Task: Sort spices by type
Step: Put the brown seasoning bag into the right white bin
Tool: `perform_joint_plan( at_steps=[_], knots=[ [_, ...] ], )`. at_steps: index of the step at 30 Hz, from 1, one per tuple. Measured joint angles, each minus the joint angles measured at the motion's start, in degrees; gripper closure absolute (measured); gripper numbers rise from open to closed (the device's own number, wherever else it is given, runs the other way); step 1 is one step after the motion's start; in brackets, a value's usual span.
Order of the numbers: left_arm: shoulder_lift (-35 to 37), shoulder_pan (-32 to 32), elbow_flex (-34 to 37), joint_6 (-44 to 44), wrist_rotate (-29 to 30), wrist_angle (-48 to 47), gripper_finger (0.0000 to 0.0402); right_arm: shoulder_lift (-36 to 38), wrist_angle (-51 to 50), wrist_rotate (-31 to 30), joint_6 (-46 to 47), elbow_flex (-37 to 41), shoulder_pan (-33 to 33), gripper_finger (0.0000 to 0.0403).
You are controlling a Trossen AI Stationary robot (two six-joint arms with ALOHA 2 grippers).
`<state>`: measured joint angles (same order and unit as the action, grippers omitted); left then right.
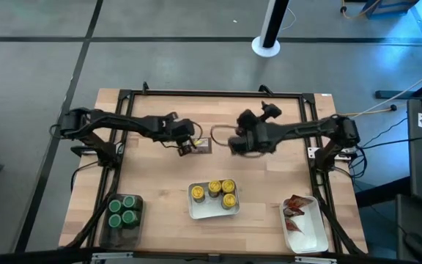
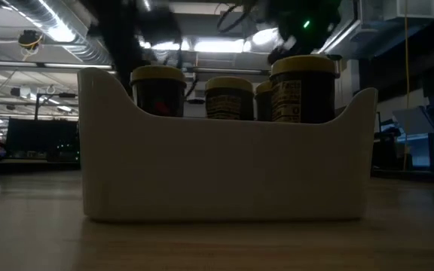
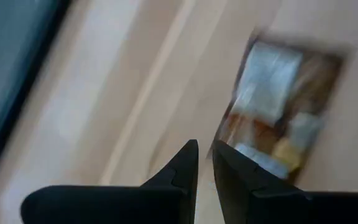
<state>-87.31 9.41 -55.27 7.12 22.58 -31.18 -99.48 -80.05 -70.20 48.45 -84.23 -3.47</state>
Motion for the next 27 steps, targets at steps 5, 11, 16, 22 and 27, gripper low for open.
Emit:
perform_joint_plan(
  at_steps=[5,11,16,22,27],
  knots=[
    [0.5,0.9,10.9,0.2,-0.7,15.7,0.0361,-0.1,26.1,18.4,-18.0,5.0,7.4,0.0024],
    [0.5,1.0,16.8,1.1,-3.1,23.5,0.0361,-0.1,51.0,48.2,-28.4,11.4,13.3,0.0024],
    [0.5,1.0,20.9,0.7,-4.4,32.6,0.0361,-0.1,64.7,50.2,-27.5,15.3,13.7,0.0024],
    [0.5,1.1,23.2,-0.1,-8.5,35.2,0.0361,-0.1,69.7,48.3,-29.4,16.3,13.6,0.0024],
    [0.5,1.1,25.6,0.1,-8.5,36.5,0.0361,-0.1,70.3,48.8,-29.4,16.3,13.6,0.0024]
  ],
)
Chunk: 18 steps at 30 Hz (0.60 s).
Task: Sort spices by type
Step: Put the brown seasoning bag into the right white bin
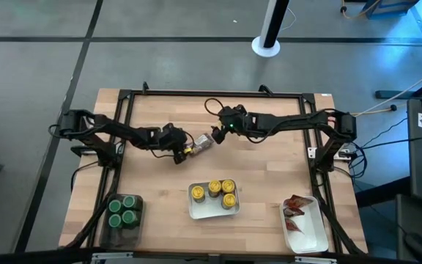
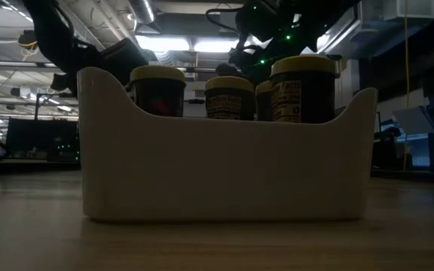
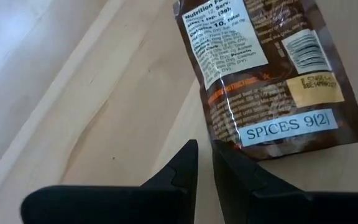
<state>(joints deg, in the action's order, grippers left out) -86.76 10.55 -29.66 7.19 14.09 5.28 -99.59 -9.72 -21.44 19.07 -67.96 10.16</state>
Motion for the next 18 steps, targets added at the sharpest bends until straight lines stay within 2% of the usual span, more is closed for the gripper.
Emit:
perform_joint_plan(
  at_steps=[6,14,18],
  knots=[
    [0.2,-0.1,1.1,0.4,0.0,1.7,0.0361,0.0,-2.4,0.9,-4.9,0.0,0.0,0.0024],
    [8.6,-0.2,0.9,0.6,0.0,-0.2,0.0361,0.0,-7.3,1.1,-6.0,0.0,0.0,0.0024],
    [10.2,-0.8,0.8,1.4,-0.9,1.9,0.0361,-0.4,-7.2,4.6,-9.5,0.0,0.0,0.0024]
  ],
)
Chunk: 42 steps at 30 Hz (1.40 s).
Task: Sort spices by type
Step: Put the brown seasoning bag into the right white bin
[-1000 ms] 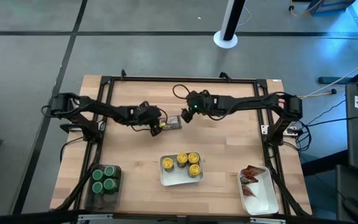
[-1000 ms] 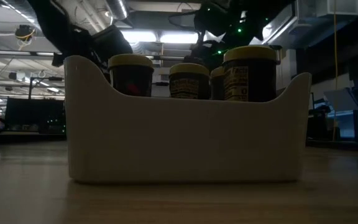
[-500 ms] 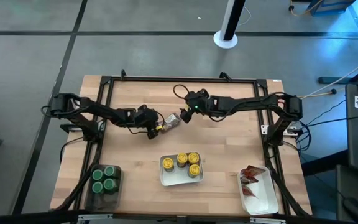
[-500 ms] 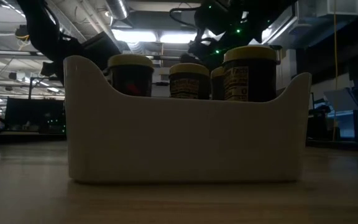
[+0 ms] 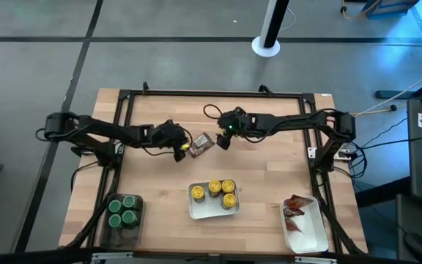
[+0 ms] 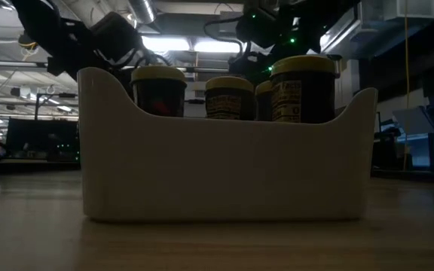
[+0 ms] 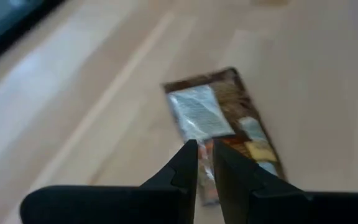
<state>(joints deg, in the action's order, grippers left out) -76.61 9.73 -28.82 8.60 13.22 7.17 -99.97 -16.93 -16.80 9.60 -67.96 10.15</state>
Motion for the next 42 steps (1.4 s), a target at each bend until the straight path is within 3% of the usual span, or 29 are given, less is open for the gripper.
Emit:
perform_joint_plan(
  at_steps=[4,19,26,35,42],
  knots=[
    [-2.6,-1.3,0.0,0.3,-3.6,0.6,0.0361,-1.9,2.4,6.0,-3.5,0.0,0.0,0.0024],
    [-13.0,-2.5,0.1,0.2,-3.3,6.5,0.0361,-8.8,8.8,7.4,-5.0,0.1,1.5,0.0024],
    [-16.6,-3.1,0.0,-0.3,-2.9,8.2,0.0361,-9.1,10.8,12.2,2.8,0.0,3.8,0.0024],
    [-16.8,-3.4,0.2,-0.5,-3.2,7.5,0.0361,-10.3,10.9,24.5,14.4,0.0,9.2,0.0024],
    [-14.9,-3.6,0.2,-1.4,-3.4,6.9,0.0361,-11.0,9.0,21.5,14.6,0.0,9.0,0.0024]
  ],
)
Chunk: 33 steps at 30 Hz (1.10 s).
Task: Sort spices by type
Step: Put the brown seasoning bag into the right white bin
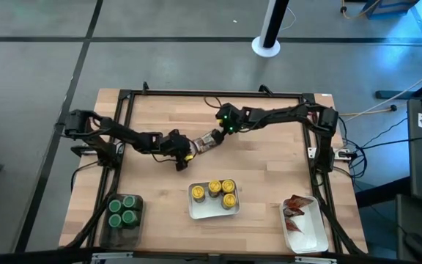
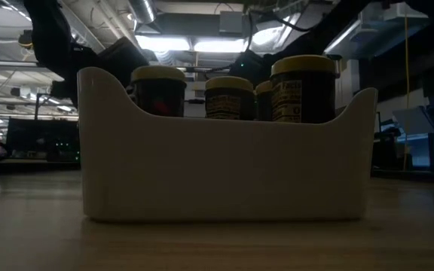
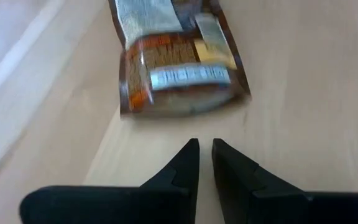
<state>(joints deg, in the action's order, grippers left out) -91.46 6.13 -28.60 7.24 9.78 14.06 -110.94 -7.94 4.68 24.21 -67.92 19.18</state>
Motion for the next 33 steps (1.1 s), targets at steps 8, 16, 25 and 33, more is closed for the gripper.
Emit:
perform_joint_plan(
  at_steps=[8,16,25,33],
  knots=[
    [7.4,0.7,0.1,-1.7,0.0,1.9,0.0361,0.0,0.4,-0.1,-0.7,0.0,0.0,0.0024],
    [0.8,3.0,0.1,-2.0,0.2,8.9,0.0361,0.0,0.6,-0.1,-1.1,0.0,0.0,0.0024],
    [-1.7,3.0,0.0,-1.9,0.2,12.6,0.0361,-0.5,0.8,-0.1,-1.6,-0.1,0.0,0.0024],
    [-2.9,3.0,0.0,-2.6,0.3,14.3,0.0361,-2.1,0.2,0.5,-1.6,-0.1,0.0,0.0024]
  ],
)
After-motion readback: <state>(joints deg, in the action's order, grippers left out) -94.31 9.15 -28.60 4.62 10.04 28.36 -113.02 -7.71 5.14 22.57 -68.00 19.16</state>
